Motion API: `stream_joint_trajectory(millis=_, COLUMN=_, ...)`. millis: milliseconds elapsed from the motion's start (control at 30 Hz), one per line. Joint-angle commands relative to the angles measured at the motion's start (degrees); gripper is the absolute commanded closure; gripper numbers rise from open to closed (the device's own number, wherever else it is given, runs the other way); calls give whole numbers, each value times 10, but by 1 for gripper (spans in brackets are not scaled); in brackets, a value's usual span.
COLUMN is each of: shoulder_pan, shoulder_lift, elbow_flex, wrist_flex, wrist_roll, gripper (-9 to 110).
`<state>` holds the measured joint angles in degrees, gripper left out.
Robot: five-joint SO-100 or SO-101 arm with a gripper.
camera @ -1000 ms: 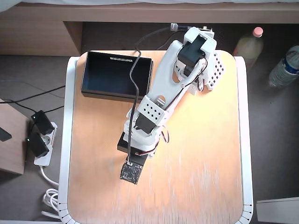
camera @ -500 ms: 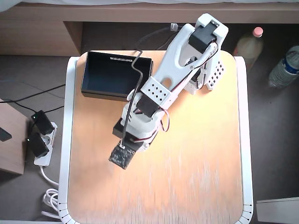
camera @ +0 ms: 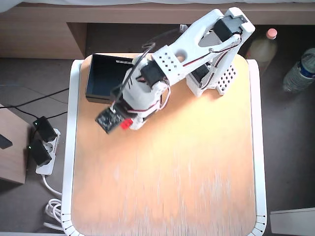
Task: Grasp a lego block and put it in the bin.
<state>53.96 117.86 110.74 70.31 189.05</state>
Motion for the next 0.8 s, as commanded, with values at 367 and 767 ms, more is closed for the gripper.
stream_joint_trajectory(millis=367, shoulder_pan=197, shoulder_lift=62, elbow_flex=-57, wrist_flex=72, wrist_roll=-1, gripper=101)
stream_joint_trajectory(millis=767, shoulder_pan=281, shoulder_lift=54, elbow_flex=-33, wrist_flex=87, wrist_roll=52, gripper=101)
